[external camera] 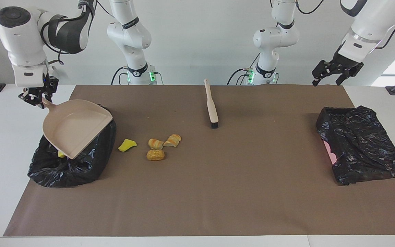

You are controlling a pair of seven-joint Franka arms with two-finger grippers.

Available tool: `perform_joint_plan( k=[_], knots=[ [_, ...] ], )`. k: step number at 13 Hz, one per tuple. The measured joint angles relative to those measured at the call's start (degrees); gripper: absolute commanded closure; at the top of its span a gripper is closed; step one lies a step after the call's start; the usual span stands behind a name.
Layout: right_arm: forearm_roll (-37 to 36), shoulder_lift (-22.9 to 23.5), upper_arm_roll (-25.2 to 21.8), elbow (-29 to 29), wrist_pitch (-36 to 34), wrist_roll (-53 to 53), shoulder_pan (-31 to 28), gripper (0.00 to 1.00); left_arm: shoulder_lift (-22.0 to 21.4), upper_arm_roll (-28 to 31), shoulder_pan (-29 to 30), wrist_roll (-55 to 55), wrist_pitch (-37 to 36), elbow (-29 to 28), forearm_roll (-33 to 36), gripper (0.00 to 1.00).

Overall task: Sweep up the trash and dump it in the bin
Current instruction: 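Carry the dustpan with the right gripper and tip it into the bag, then bring the empty dustpan with the right gripper back toward the stones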

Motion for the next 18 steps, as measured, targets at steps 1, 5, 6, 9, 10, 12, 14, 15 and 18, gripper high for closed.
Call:
perform_joint_plan(
  k=[1,5,6,9,10,12,14,15,18],
  knots=[
    [0.85,0.13,0.03,-0.20,-0.44,4.85,1.68,1.00,0.01,-0.32,-0.03,0.00,-0.31,0.52,0.00,0.00],
    [6.75,0.69,0.30,-0.25,-4.06,28.86,10.37,1.00,0.34,-0.76,-0.05,-0.01,-0.49,-0.03,0.00,0.00],
    [8.35,1.00,0.32,-0.29,-4.22,34.28,12.06,1.00,0.35,-0.76,-0.05,-0.01,-0.46,-0.02,0.00,0.00],
    [10.46,2.81,0.38,-0.25,-4.22,49.50,17.81,1.00,0.35,-0.76,-0.05,-0.06,-0.45,0.00,0.00,0.00],
    [12.42,3.71,0.41,-0.16,-4.13,54.75,19.97,1.00,0.35,-0.76,-0.05,-0.06,-0.44,0.00,0.00,0.00],
    [15.35,5.95,0.48,0.77,-3.78,64.37,24.54,1.00,0.35,-0.76,-0.05,-0.06,-0.45,0.00,0.00,0.00],
    [16.20,8.99,0.54,3.37,-3.59,73.54,29.37,1.00,0.35,-0.74,-0.03,-0.06,-0.63,0.00,0.00,0.00],
    [16.23,10.67,0.54,5.07,-3.56,77.31,31.19,1.00,0.35,-0.64,0.03,-0.07,-0.88,0.00,0.00,0.00],
    [16.26,17.13,0.51,10.70,-3.33,88.37,36.49,1.00,0.35,-0.51,0.03,-0.07,-1.54,0.00,0.00,0.00]
  ],
)
